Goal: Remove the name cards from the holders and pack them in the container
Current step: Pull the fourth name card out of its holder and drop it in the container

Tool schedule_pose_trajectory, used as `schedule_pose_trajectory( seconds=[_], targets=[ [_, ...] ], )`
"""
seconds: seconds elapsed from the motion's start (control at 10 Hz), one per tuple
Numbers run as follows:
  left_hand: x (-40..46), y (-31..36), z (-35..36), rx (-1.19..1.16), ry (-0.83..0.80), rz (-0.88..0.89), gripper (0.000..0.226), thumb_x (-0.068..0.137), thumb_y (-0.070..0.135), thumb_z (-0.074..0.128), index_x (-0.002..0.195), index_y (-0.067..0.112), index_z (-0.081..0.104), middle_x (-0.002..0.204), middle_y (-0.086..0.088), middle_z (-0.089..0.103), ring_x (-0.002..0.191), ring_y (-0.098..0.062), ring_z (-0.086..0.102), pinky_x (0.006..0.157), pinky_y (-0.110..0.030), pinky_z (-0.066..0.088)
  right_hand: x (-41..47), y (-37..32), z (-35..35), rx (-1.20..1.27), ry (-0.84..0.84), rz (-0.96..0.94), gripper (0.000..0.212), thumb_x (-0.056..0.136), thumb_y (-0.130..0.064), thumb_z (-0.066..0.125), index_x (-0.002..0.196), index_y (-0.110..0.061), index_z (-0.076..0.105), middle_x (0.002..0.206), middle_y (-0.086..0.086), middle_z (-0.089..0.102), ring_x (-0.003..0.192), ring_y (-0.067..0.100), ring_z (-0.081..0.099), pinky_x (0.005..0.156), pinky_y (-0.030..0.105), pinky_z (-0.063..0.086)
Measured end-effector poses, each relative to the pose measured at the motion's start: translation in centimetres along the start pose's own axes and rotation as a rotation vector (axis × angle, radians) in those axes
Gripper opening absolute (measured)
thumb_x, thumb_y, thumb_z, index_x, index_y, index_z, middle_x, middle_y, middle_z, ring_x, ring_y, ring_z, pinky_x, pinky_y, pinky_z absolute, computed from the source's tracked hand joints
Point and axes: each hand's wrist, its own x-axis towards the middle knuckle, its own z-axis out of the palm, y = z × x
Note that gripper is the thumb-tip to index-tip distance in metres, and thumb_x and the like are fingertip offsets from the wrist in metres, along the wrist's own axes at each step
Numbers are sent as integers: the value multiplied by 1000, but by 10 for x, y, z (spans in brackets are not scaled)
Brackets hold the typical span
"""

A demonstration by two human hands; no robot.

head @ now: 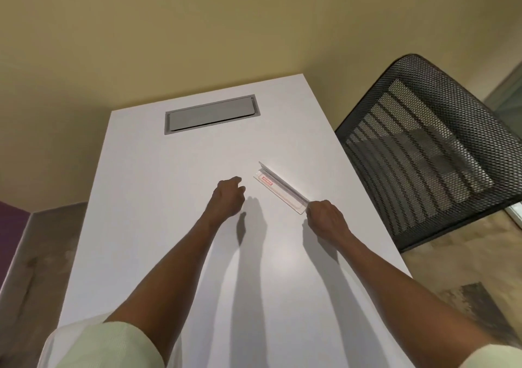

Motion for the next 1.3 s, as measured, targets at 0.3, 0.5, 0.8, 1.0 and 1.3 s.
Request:
schedule_pose_trajectory(
  seconds=[0.3, 0.5, 0.8, 1.0, 1.3],
  targets=[
    [74, 23, 8, -7, 45, 97, 21, 96, 5, 45, 92, 25, 49, 77, 12, 41, 77, -12, 44, 58, -9, 32, 58, 16, 4, 363, -132, 424, 24, 92, -13, 47, 69, -7, 48, 85, 14, 55, 82, 30, 56, 72, 31, 44],
    [106, 44, 23, 144, -77, 113, 23, 70, 16, 80, 92, 8, 76, 80, 5, 65, 75, -10, 69, 47, -12, 19, 76, 21, 12, 642, -158, 641, 10, 66, -8, 50, 62, -4, 58, 61, 17, 64, 52, 27, 52, 55, 32, 44],
    [134, 33, 58, 148, 40, 178, 19, 98, 24, 41, 104, 33, 57, 73, 20, 29, 63, 5, 29, 58, -10, 25, 83, 19, 12, 733, -244, 720, 11, 68, -12, 54, 63, -8, 63, 52, 9, 62, 32, 18, 43, 42, 18, 37],
    [146, 40, 60, 138, -14, 212, 24, 94, 5, 40, 97, 4, 64, 65, 12, 30, 92, -26, 59, 67, -28, 41, 88, 16, 10, 722, -243, 687, 15, 75, -13, 51, 63, -8, 60, 62, 11, 66, 38, 19, 45, 42, 20, 34],
    [139, 41, 56, -166, 79, -29, 39, 92, 14, 48, 57, 29, 41, 62, 9, 45, 73, -21, 50, 55, -14, 34, 94, 18, 13, 712, -242, 700, 13, 79, -8, 55, 69, -5, 63, 64, 11, 68, 34, 15, 45, 38, 17, 32]
  ],
)
